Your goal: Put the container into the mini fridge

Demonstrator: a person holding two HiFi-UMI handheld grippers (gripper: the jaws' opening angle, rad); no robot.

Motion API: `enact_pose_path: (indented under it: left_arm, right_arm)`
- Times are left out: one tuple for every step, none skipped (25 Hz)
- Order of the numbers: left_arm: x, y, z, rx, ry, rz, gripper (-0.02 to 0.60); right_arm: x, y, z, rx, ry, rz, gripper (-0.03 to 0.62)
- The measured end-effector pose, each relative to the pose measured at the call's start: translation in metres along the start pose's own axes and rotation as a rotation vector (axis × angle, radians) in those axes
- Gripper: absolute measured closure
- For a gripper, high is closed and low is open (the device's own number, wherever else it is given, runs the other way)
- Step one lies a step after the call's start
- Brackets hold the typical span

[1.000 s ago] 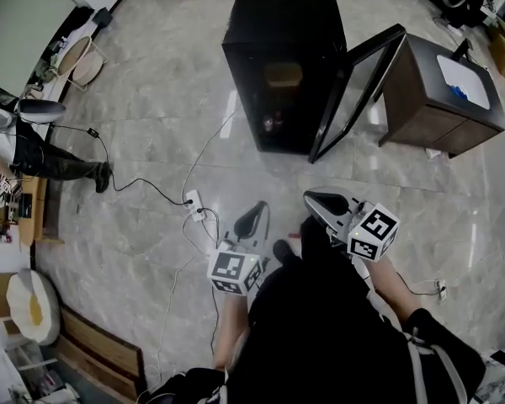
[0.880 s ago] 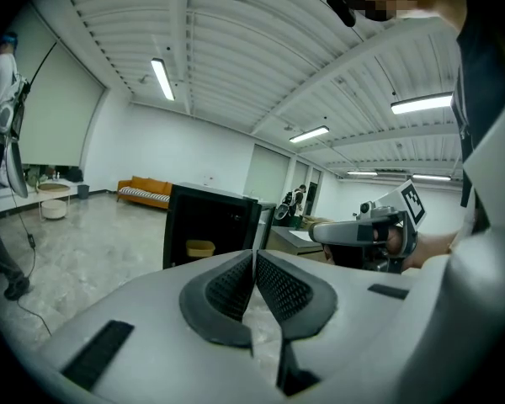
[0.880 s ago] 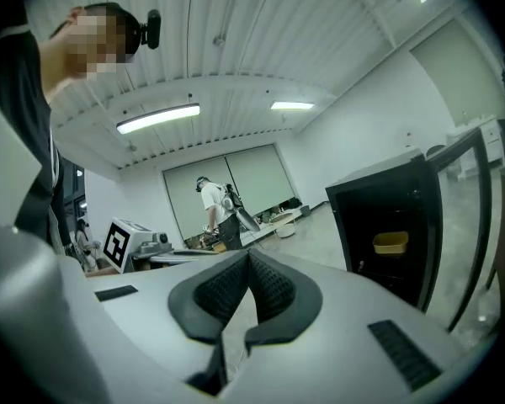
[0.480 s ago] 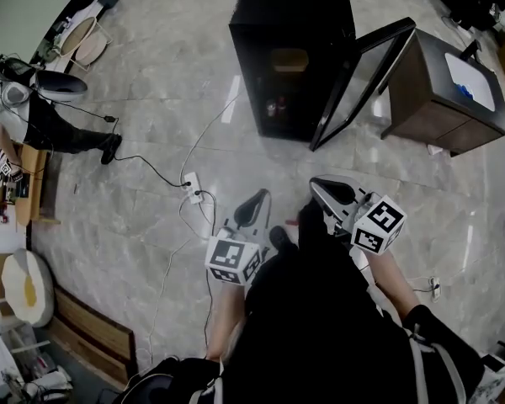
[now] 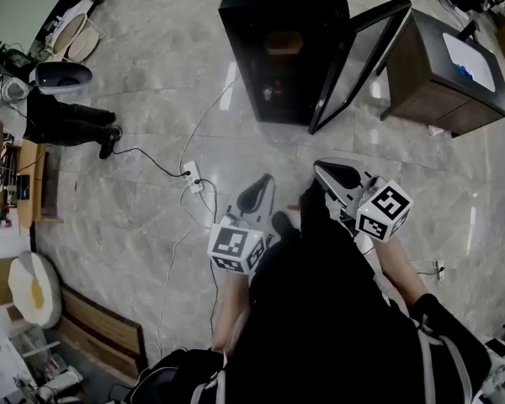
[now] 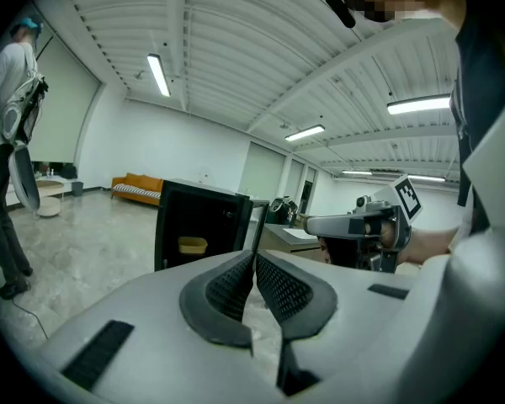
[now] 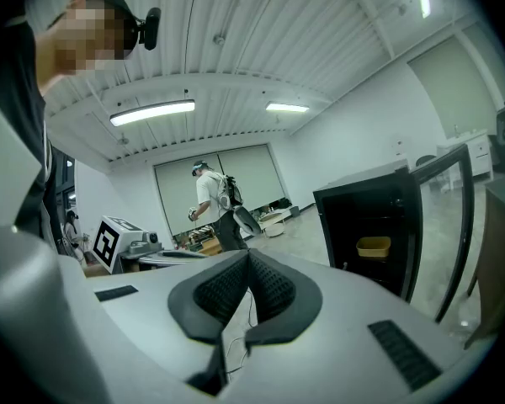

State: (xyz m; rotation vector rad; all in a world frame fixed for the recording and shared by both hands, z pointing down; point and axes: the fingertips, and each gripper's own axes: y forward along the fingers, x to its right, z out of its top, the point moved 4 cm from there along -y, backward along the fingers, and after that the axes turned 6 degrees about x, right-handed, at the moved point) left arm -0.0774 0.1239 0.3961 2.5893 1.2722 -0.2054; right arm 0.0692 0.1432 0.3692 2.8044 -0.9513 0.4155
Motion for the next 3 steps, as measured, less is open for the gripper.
enact_pose_path:
  left_arm:
    - [0.0002, 0.0019, 0.0001, 0.0, 0.0, -0.001, 0.54]
    - [0.0003, 0.0039, 0.0003, 0.0, 0.0, -0.003, 0.54]
    - [0.0004, 0.0059, 0.0005, 0.001, 0.0, -0.004, 0.54]
  right_arm:
    - [0.001, 0.0001, 0.0007, -0.004, -0.008, -0.001, 0.576]
    - [0.0023, 0.0002, 0.0013, -0.007, -0.015, -0.003, 0.576]
    - [0.0037, 0.0003, 0.002, -0.011, -0.021, -0.004, 0.576]
